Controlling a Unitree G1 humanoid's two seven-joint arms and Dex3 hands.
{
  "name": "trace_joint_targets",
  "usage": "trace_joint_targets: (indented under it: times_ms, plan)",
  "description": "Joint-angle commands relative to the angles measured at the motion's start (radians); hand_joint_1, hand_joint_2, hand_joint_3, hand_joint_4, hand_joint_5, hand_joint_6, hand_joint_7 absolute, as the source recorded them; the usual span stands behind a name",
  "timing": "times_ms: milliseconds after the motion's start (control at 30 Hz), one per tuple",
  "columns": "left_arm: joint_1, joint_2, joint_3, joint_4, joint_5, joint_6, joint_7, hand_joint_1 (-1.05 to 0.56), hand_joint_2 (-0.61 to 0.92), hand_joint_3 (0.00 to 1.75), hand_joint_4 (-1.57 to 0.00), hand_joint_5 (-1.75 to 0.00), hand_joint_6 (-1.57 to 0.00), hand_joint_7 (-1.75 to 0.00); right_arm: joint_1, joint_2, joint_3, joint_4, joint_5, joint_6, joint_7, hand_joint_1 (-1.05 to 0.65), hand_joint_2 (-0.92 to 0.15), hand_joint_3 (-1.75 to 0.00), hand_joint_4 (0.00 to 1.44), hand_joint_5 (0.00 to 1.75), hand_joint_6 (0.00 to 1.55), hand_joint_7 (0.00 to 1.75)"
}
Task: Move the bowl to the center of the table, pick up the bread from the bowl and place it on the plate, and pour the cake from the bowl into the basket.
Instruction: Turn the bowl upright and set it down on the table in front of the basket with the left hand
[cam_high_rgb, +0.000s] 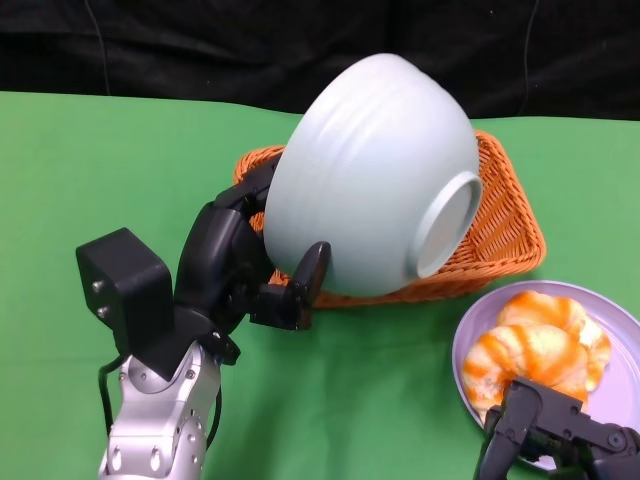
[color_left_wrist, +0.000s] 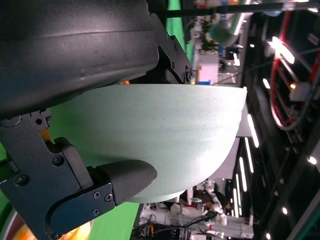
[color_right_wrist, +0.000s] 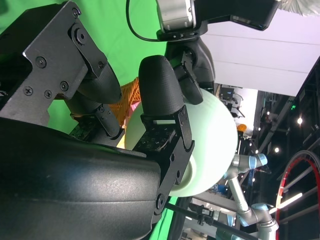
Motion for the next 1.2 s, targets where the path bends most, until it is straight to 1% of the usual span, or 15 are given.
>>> trace_joint_targets:
  times_ms: [33, 167, 267, 367, 467, 533, 633, 700, 767, 900, 1067, 1100, 1133, 1167, 1200]
  plan:
    - [0.015, 0.021, -0.007, -0.042, 0.031, -0.041, 0.000, -0.22, 0.32, 1.47, -1.05, -1.75, -0.91, -1.68, 0.001, -0.001, -0.004, -0.002, 0.013, -0.002, 0.000, 0.16, -0.26, -1.75, 0.95, 1.75, 0.78, 1.67]
    - [0.028, 0.042, -0.021, -0.047, 0.093, -0.100, 0.003, -0.19, 0.33, 1.49, -1.04, -1.75, -0.89, -1.71, -0.004, 0.002, -0.006, 0.003, 0.011, -0.005, -0.002, 0.16, -0.26, -1.75, 0.94, 1.75, 0.78, 1.67]
    - [0.067, 0.123, -0.045, -0.071, 0.186, -0.202, -0.019, -0.20, 0.34, 1.52, -1.05, -1.75, -0.88, -1.73, -0.010, 0.010, -0.010, 0.013, 0.008, -0.013, -0.010, 0.16, -0.26, -1.75, 0.94, 1.75, 0.78, 1.67]
    - [0.101, 0.180, -0.058, -0.082, 0.255, -0.289, -0.011, -0.17, 0.30, 1.54, -1.06, -1.75, -0.89, -1.74, -0.011, 0.014, -0.012, 0.017, 0.008, -0.021, -0.012, 0.16, -0.26, -1.75, 0.95, 1.75, 0.78, 1.67]
    - [0.121, 0.240, -0.067, -0.062, 0.342, -0.413, 0.007, -0.12, 0.26, 1.64, -1.05, -1.75, -0.88, -1.75, -0.012, 0.016, -0.016, 0.014, 0.002, -0.019, -0.014, 0.15, -0.26, -1.75, 0.94, 1.75, 0.78, 1.67]
    - [0.125, 0.257, -0.069, -0.049, 0.366, -0.454, 0.014, -0.11, 0.25, 1.66, -1.04, -1.75, -0.88, -1.75, -0.012, 0.017, -0.018, 0.014, -0.002, -0.019, -0.014, 0.15, -0.26, -1.75, 0.93, 1.75, 0.78, 1.67]
    - [0.121, 0.261, -0.072, -0.036, 0.370, -0.472, 0.022, -0.11, 0.25, 1.68, -1.04, -1.75, -0.88, -1.75, -0.012, 0.018, -0.019, 0.014, -0.002, -0.019, -0.014, 0.14, -0.25, -1.75, 0.93, 1.75, 0.78, 1.67]
    - [0.127, 0.358, -0.057, -0.003, 0.565, -0.666, 0.092, -0.14, 0.24, 1.67, -1.02, -1.75, -0.84, -1.75, -0.013, 0.015, -0.023, 0.011, -0.001, -0.024, -0.012, 0.13, -0.25, -1.75, 0.93, 1.75, 0.78, 1.66]
    - [0.126, 0.405, -0.050, 0.024, 0.680, -0.770, 0.155, -0.15, 0.24, 1.65, -1.01, -1.75, -0.82, -1.75, -0.014, 0.013, -0.026, 0.010, -0.001, -0.027, -0.011, 0.13, -0.25, -1.75, 0.94, 1.75, 0.78, 1.66]
    - [0.110, 0.419, -0.058, 0.066, 0.738, -0.817, 0.233, -0.16, 0.24, 1.64, -1.01, -1.75, -0.82, -1.75, -0.014, 0.014, -0.026, 0.011, -0.001, -0.029, -0.010, 0.13, -0.25, -1.75, 0.94, 1.75, 0.78, 1.66]
    - [0.102, 0.431, -0.071, 0.083, 0.759, -0.828, 0.276, -0.16, 0.24, 1.64, -1.01, -1.75, -0.82, -1.75, -0.014, 0.014, -0.026, 0.011, -0.001, -0.029, -0.011, 0.12, -0.25, -1.75, 0.94, 1.75, 0.78, 1.65]
    - [0.088, 0.495, -0.114, 0.080, 1.008, -0.801, 0.484, -0.16, 0.24, 1.64, -1.01, -1.75, -0.82, -1.75, -0.015, 0.014, -0.027, 0.009, -0.003, -0.029, -0.011, 0.12, -0.25, -1.75, 0.94, 1.75, 0.78, 1.65]
    - [0.076, 0.544, -0.151, 0.079, 1.201, -0.776, 0.650, -0.18, 0.35, 1.21, -1.00, -1.75, -0.78, -1.75, -0.015, 0.014, -0.027, 0.008, -0.004, -0.029, -0.011, 0.11, -0.24, -1.75, 0.93, 1.75, 0.78, 1.65]
    - [0.066, 0.580, -0.182, 0.080, 1.339, -0.754, 0.776, -0.19, 0.53, 0.76, -0.99, -1.75, -0.76, -1.75, -0.016, 0.014, -0.027, 0.007, -0.005, -0.029, -0.012, 0.09, -0.23, -1.75, 0.92, 1.75, 0.78, 1.65]
    - [0.059, 0.601, -0.204, 0.084, 1.419, -0.738, 0.858, -0.20, 0.59, 0.60, -0.99, -1.75, -0.75, -1.75, -0.016, 0.014, -0.027, 0.007, -0.006, -0.029, -0.012, 0.09, -0.23, -1.75, 0.92, 1.75, 0.78, 1.64]
